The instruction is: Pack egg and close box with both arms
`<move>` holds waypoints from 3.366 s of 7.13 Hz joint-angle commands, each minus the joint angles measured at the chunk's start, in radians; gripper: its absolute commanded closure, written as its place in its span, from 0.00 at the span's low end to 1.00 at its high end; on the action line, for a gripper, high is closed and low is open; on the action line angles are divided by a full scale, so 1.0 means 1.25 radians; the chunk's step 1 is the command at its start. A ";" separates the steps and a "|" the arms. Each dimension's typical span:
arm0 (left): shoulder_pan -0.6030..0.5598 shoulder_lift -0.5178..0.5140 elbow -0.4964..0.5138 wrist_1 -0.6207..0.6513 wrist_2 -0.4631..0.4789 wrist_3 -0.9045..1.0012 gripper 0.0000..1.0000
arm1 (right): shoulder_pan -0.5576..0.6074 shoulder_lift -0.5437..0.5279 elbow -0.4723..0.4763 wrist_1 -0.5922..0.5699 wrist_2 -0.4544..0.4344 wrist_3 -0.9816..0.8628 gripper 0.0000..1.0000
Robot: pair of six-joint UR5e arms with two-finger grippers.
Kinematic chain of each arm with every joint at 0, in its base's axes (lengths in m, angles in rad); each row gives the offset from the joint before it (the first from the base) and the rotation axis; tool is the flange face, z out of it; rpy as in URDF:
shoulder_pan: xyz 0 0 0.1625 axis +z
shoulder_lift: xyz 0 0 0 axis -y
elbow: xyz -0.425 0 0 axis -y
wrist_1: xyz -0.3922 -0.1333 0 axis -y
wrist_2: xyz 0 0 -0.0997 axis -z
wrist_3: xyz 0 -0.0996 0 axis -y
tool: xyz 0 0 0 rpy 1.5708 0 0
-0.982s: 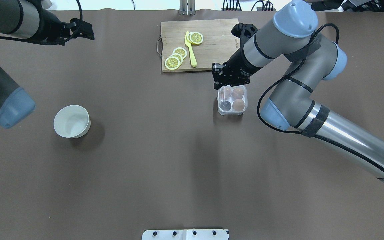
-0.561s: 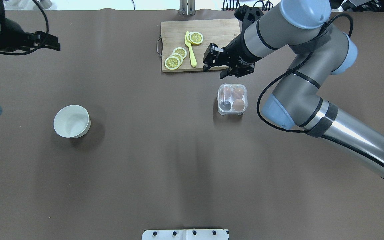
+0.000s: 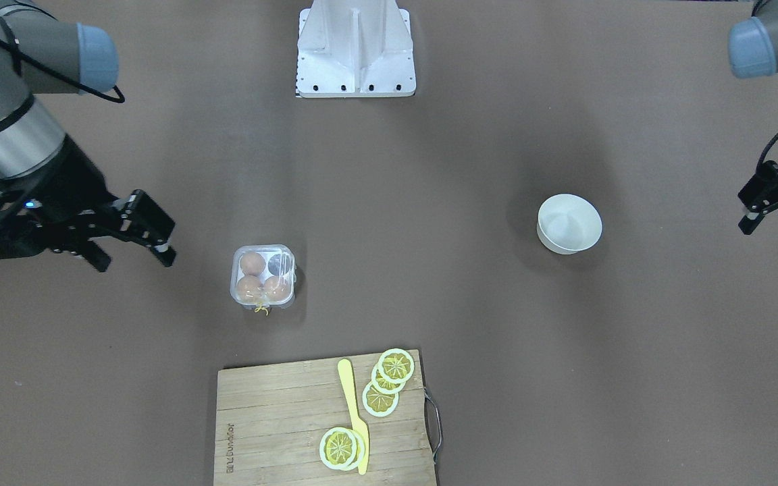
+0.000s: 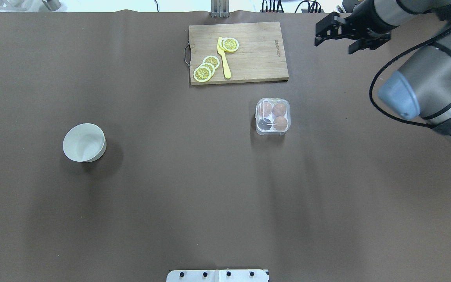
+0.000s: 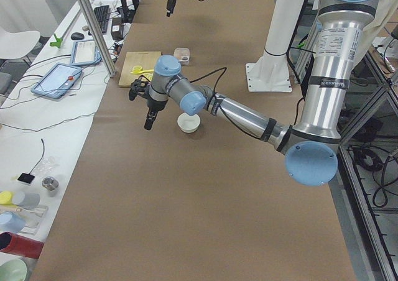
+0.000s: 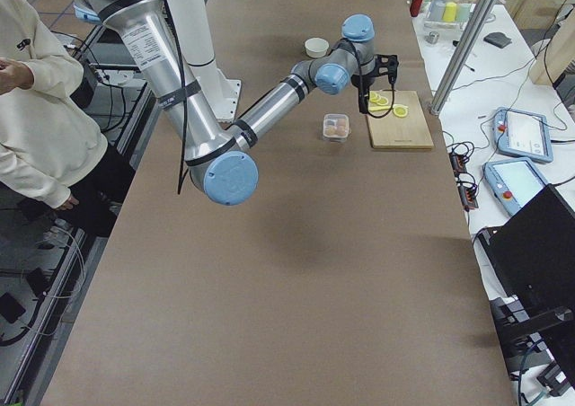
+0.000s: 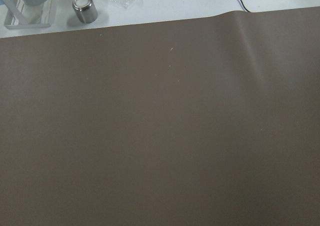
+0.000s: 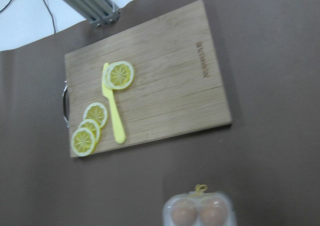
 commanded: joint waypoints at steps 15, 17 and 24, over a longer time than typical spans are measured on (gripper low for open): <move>-0.219 0.157 0.109 0.207 -0.129 0.347 0.02 | 0.355 -0.384 -0.004 -0.240 0.196 -0.681 0.00; -0.219 0.143 0.104 0.207 -0.127 0.344 0.02 | 0.355 -0.384 -0.006 -0.240 0.199 -0.681 0.00; -0.219 0.132 0.109 0.208 -0.126 0.344 0.02 | 0.355 -0.385 0.001 -0.238 0.198 -0.679 0.00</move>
